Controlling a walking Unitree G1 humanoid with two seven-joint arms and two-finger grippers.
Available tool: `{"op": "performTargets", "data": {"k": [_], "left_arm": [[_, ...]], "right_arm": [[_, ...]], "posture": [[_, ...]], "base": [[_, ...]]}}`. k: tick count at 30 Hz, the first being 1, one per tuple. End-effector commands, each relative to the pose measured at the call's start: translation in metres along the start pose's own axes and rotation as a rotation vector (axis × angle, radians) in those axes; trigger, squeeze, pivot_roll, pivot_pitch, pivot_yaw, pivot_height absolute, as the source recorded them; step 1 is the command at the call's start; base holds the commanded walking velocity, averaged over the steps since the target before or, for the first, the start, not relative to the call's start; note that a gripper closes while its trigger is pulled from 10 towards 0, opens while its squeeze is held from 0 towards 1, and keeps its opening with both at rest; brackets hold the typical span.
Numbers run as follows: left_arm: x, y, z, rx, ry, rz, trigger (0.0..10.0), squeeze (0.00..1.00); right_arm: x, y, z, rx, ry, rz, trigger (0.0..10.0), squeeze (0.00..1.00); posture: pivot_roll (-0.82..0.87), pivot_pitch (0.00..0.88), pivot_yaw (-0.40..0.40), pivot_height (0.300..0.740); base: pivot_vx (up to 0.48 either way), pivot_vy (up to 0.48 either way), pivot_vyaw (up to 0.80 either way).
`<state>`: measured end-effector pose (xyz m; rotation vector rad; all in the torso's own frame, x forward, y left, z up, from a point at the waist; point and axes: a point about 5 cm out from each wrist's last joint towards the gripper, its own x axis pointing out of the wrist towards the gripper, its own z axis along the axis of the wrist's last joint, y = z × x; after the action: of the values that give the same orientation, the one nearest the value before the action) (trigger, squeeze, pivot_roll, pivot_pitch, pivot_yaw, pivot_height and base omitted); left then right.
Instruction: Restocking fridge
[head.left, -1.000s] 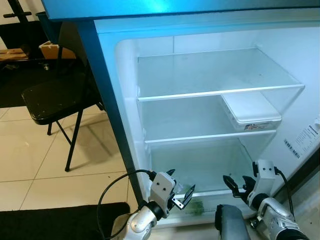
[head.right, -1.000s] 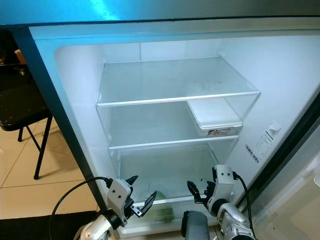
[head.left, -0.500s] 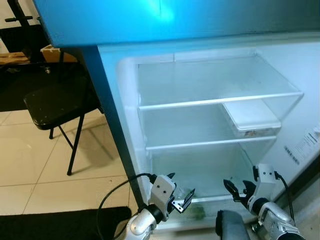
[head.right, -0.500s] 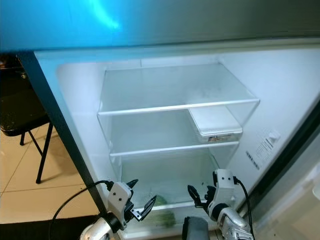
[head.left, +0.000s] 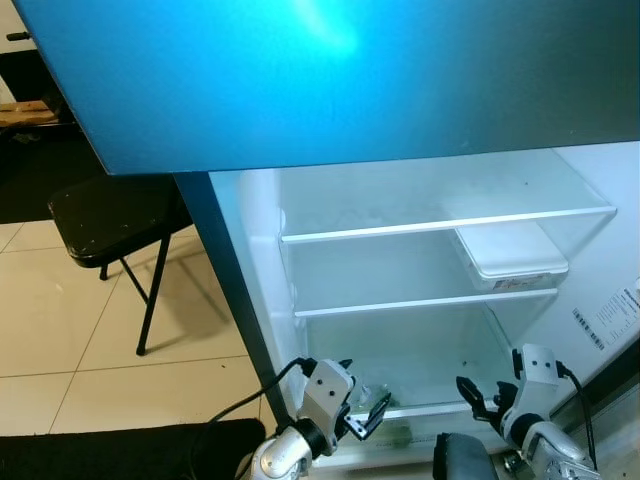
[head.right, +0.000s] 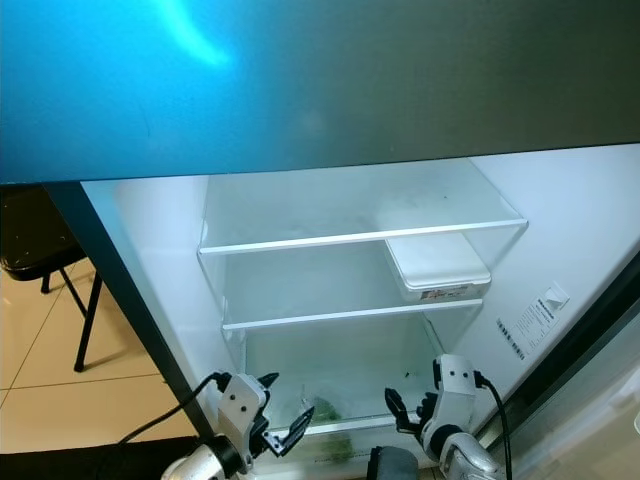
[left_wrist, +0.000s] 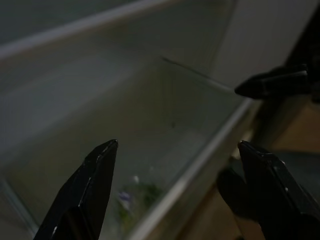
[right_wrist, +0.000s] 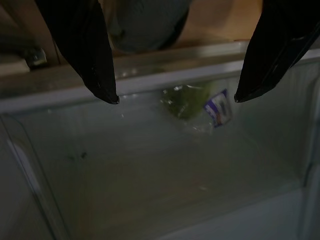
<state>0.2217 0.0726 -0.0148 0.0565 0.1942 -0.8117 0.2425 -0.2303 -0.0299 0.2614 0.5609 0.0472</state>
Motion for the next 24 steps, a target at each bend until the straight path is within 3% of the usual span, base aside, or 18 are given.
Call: {"op": "performTargets", "data": {"k": [1, 3, 10, 24], "left_arm": [[-0.002, 0.004, -0.002, 0.023, 0.038, -0.025, 10.0, 0.0], [-0.003, -0.006, -0.008, 0.047, 0.077, -0.096, 10.0, 0.0], [-0.005, -0.014, -0.014, 0.086, 0.112, -0.157, 10.0, 0.0], [-0.004, -0.02, -0.014, 0.152, 0.125, -0.247, 10.0, 0.0]], "right_arm": [[-0.003, -0.002, -0.007, 0.011, 0.024, -0.014, 10.0, 0.0], [-0.005, -0.003, -0.01, 0.026, 0.02, -0.01, 10.0, 0.0], [-0.006, -0.004, -0.012, 0.021, 0.028, -0.014, 10.0, 0.0], [-0.004, -0.004, -0.012, -0.001, 0.049, -0.036, 10.0, 0.0]], "posture": [[0.01, 0.0, 0.001, 0.582], [0.0, 0.0, 0.003, 0.596], [0.0, 0.0, 0.001, 0.621], [0.0, 0.0, -0.001, 0.626]], "base": [[0.0, 0.0, 0.0], [0.0, 0.0, 0.0], [0.0, 0.0, 0.0], [0.0, 0.0, 0.0]]}}
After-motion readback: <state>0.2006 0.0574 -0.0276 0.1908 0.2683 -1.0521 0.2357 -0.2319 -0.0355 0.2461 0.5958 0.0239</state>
